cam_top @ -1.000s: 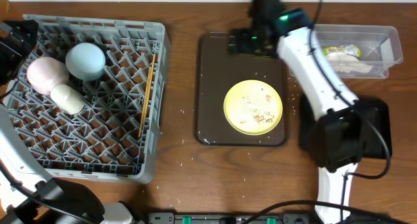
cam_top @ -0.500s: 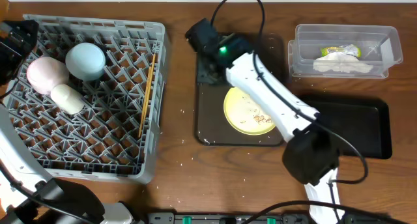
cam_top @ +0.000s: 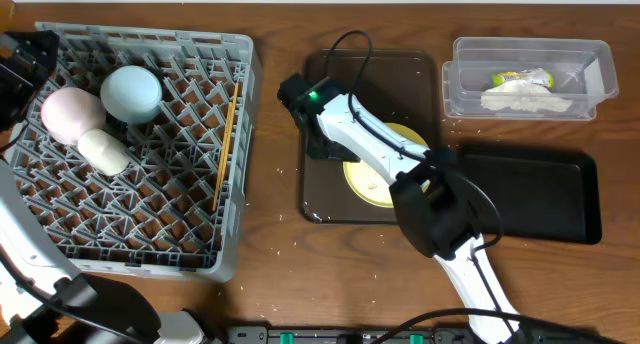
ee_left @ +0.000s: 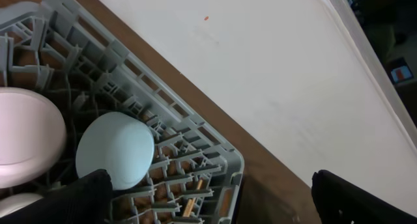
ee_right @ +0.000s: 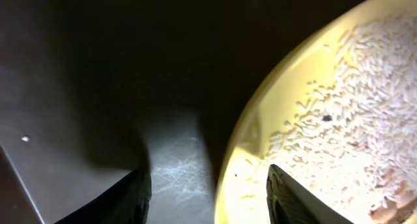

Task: Sort waste into correct bins and load items into the dishwasher

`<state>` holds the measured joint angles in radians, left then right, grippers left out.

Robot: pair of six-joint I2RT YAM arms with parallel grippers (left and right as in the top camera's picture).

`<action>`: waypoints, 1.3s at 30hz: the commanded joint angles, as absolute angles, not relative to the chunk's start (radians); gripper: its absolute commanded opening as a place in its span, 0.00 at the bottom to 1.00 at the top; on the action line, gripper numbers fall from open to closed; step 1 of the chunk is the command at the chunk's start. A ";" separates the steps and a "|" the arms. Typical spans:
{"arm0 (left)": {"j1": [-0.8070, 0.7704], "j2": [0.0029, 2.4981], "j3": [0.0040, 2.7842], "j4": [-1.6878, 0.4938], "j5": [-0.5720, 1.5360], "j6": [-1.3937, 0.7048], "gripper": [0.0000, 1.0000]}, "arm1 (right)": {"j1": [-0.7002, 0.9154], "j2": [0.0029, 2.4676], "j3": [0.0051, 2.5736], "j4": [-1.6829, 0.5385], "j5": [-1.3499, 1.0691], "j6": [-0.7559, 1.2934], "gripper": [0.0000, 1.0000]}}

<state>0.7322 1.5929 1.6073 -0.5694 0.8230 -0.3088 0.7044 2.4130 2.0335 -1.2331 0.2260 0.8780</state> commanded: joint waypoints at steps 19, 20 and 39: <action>0.735 1.573 1.608 -0.567 0.818 -0.288 0.98 | 0.694 2.425 2.004 -1.261 0.261 0.820 0.17; 0.735 1.573 1.608 -0.567 0.818 -0.288 0.99 | 0.694 2.425 2.004 -1.261 0.261 0.812 0.13; 0.735 1.573 1.608 -0.567 0.818 -0.288 0.99 | 0.695 2.425 2.072 -1.431 0.318 0.717 0.01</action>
<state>0.7322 1.5929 1.6073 -0.5694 0.8230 -0.3088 0.7044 2.4153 2.0293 -1.4162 0.2676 0.7429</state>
